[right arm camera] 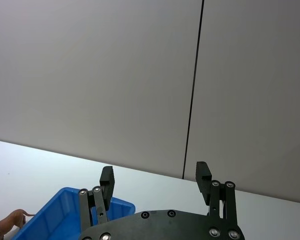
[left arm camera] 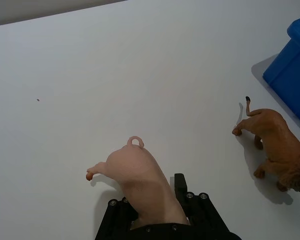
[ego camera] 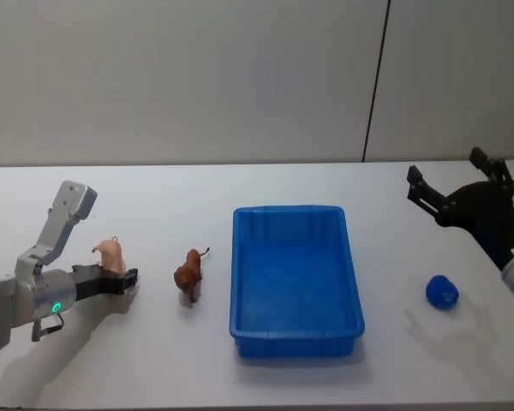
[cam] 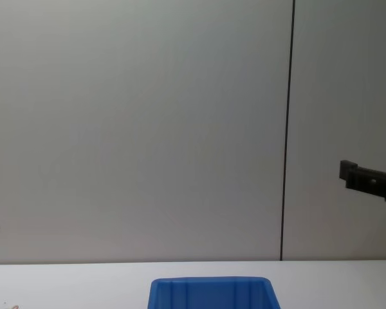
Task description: Pick up the two dolls from the table and place them into the box.
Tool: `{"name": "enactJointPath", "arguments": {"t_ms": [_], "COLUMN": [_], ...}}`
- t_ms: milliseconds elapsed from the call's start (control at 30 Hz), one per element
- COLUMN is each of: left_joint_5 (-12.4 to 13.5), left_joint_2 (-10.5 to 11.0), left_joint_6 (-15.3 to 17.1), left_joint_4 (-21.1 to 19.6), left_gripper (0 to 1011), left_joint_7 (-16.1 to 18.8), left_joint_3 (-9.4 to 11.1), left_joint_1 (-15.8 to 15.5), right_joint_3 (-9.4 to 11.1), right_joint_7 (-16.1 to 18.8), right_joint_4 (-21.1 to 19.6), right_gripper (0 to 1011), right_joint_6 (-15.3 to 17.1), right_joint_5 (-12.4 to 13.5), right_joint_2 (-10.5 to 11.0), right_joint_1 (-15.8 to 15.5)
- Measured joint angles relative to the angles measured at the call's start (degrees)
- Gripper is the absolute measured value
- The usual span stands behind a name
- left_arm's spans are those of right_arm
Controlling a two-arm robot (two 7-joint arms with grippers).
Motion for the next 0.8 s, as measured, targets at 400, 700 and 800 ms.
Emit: {"name": "enactJointPath", "arguments": {"t_ms": [400, 700, 800], "left_joint_5": [-1.92, -5.45, -6.62], "left_joint_2": [1.6, 4.83, 5.72], "left_joint_6": [-0.67, -1.03, -0.99], "left_joint_4": [-5.67, -15.73, -18.31], "left_gripper": [429, 429, 429], "left_joint_7": [0.17, -0.61, -1.95], "left_joint_3": [-1.67, -4.59, -5.26], "left_joint_1": [2.1, 5.83, 6.77], "right_joint_3": [0.0, 0.0, 0.0], "right_joint_7": [0.0, 0.0, 0.0], "right_joint_4": [0.0, 0.0, 0.0], "right_gripper": [1001, 1001, 1001], "right_joint_6": [0.0, 0.0, 0.0], "right_joint_5": [0.0, 0.0, 0.0], "right_joint_2": [0.0, 0.0, 0.0], "right_joint_1": [0.0, 0.0, 0.0]}}
